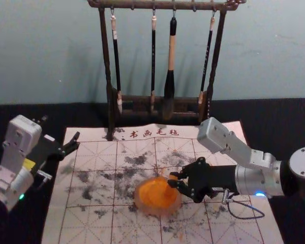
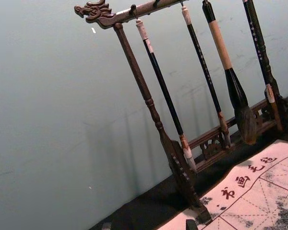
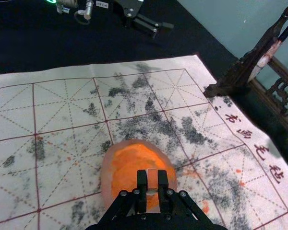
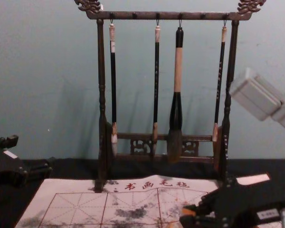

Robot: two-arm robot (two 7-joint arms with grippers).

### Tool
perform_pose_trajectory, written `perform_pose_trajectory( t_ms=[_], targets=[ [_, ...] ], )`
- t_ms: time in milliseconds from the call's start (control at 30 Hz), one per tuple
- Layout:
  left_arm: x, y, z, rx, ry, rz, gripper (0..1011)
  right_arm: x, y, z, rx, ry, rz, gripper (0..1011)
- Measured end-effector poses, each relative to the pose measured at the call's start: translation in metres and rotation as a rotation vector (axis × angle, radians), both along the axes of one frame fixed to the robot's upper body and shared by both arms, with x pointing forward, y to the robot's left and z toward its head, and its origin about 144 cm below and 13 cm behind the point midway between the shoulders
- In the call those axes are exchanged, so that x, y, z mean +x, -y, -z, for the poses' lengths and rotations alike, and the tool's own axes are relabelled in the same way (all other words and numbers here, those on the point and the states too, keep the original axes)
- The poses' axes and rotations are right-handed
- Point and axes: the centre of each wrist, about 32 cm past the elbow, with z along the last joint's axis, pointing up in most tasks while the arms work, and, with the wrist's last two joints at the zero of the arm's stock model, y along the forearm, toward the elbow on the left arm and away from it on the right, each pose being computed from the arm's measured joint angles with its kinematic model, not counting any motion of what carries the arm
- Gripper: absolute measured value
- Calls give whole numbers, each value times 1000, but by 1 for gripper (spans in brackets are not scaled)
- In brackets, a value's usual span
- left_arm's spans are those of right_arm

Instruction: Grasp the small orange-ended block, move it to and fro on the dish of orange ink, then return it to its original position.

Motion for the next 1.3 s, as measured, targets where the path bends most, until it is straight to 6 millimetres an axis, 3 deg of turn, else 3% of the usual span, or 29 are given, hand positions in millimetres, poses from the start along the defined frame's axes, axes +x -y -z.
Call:
perform_pose_trajectory(
  t_ms=[533, 900, 1300],
  targets=[
    [0, 0, 0, 0, 0, 0, 1001, -8, -6, 1, 13, -17, -47, 107],
    [0, 0, 0, 0, 0, 0, 1001, 0, -17, -1, -1, -4, -55, 107],
    [0, 0, 0, 0, 0, 0, 1001, 8, -15, -3, -15, 12, -18, 107]
  ],
)
